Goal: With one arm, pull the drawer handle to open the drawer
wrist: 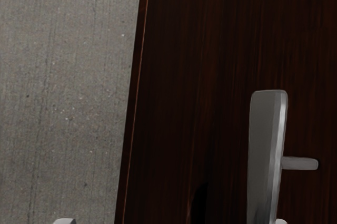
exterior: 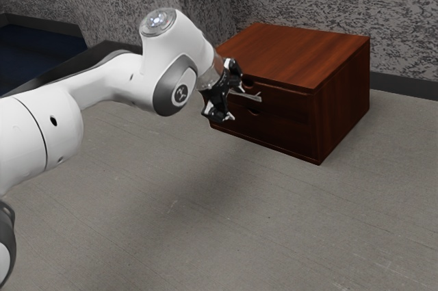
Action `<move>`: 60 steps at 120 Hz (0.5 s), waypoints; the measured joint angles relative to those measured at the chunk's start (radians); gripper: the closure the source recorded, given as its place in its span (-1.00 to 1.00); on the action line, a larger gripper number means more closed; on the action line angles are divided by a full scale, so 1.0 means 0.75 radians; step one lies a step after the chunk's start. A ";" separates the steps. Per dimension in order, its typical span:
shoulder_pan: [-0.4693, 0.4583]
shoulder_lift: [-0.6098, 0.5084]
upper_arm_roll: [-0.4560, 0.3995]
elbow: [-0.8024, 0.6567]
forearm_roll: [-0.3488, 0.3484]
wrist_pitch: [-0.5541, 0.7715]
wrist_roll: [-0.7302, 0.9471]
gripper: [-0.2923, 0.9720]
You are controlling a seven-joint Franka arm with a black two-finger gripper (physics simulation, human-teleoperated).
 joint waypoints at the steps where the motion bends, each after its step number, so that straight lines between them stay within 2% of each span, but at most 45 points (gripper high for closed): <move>1: 0.000 0.000 0.000 0.000 0.000 0.000 0.000 -0.13; 60: -0.006 -0.022 0.006 -0.030 -0.002 -0.058 0.001 -0.01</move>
